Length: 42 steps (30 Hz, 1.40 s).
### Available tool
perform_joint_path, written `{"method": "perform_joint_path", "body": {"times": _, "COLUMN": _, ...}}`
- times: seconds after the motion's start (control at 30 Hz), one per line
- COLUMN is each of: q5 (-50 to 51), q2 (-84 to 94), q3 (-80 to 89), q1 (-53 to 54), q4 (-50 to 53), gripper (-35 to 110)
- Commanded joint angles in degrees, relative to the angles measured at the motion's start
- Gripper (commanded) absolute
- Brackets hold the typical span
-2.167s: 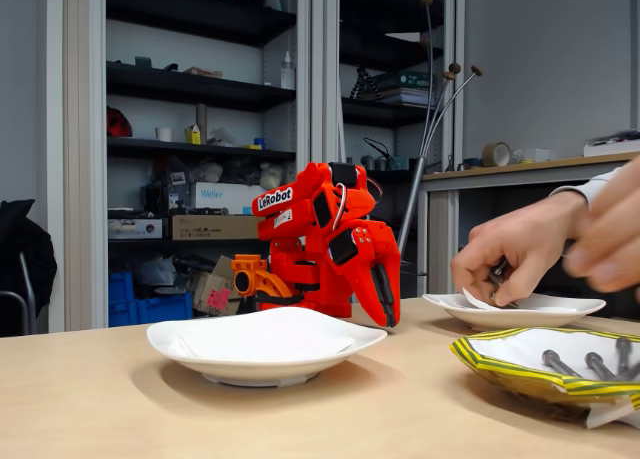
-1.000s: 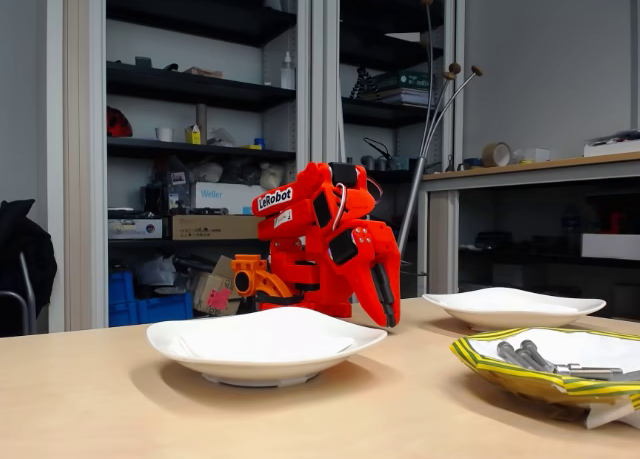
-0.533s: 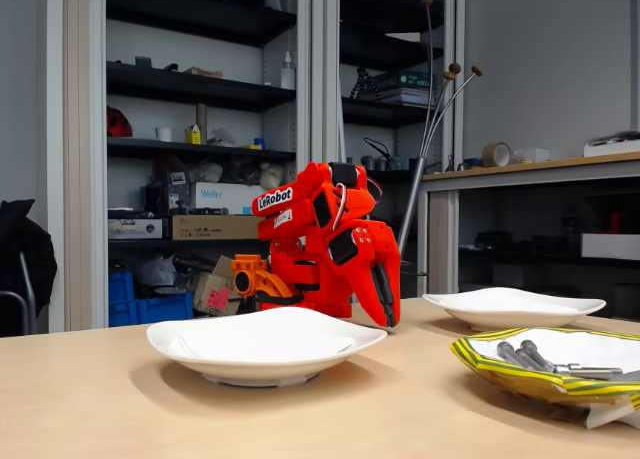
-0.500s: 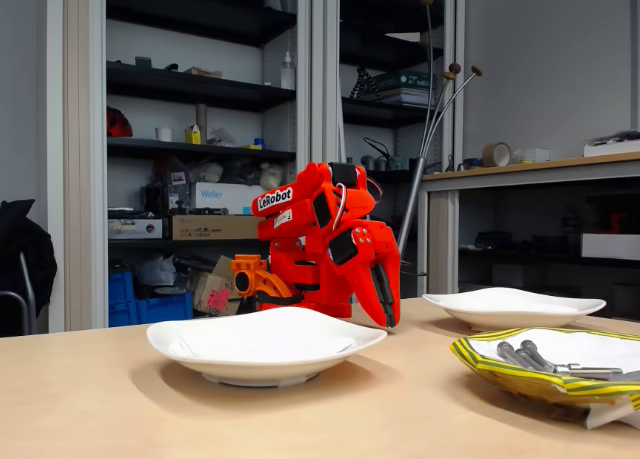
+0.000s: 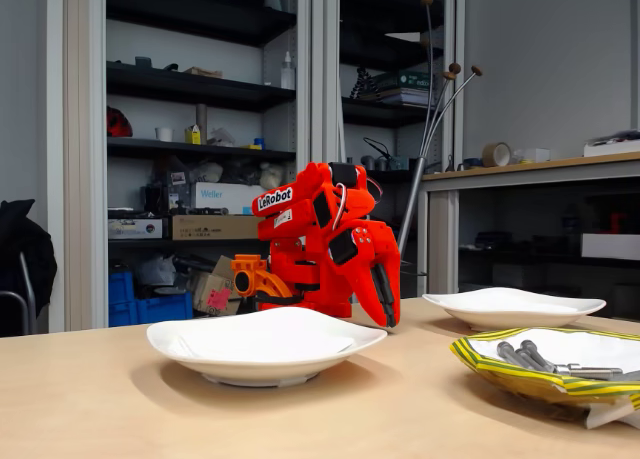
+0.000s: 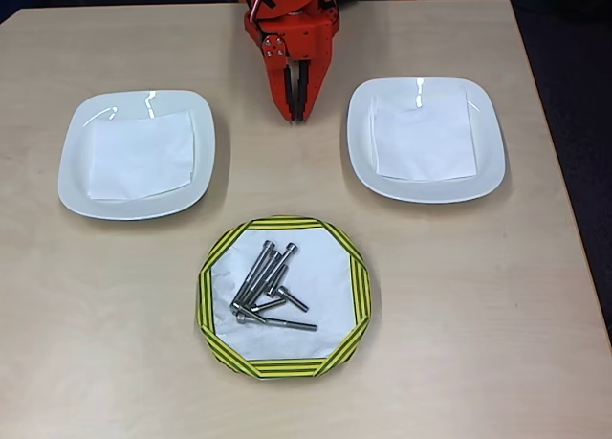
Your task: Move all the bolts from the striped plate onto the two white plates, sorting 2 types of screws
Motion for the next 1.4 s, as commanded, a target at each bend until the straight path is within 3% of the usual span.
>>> {"method": "perform_joint_path", "body": {"times": 0.0, "q5": 0.3, "q2": 0.3, "q3": 0.4, "q1": -0.5, "q4": 0.4, "gripper": 0}}
{"method": "perform_joint_path", "body": {"times": 0.53, "q5": 0.9, "q2": 0.3, "q3": 0.4, "q1": -1.4, "q4": 0.0, "gripper": 0}}
{"method": "perform_joint_path", "body": {"times": 0.77, "q5": -12.1, "q2": 0.7, "q3": -10.0, "q1": 1.0, "q4": -3.5, "gripper": 0}}
{"method": "perform_joint_path", "body": {"times": 1.07, "q5": -16.9, "q2": -46.0, "q3": -52.7, "q1": 6.9, "q4": 4.3, "gripper": 0}}
{"method": "perform_joint_path", "body": {"times": 1.13, "q5": -14.8, "q2": -53.3, "q3": -57.1, "q1": 5.9, "q4": 1.4, "gripper": 0}}
{"method": "perform_joint_path", "body": {"times": 1.23, "q5": -14.7, "q2": -58.2, "q3": -55.2, "q1": 5.0, "q4": -11.4, "gripper": 0}}
{"method": "perform_joint_path", "body": {"times": 1.37, "q5": -19.2, "q2": -65.7, "q3": -56.4, "q1": 4.0, "q4": -24.3, "gripper": 0}}
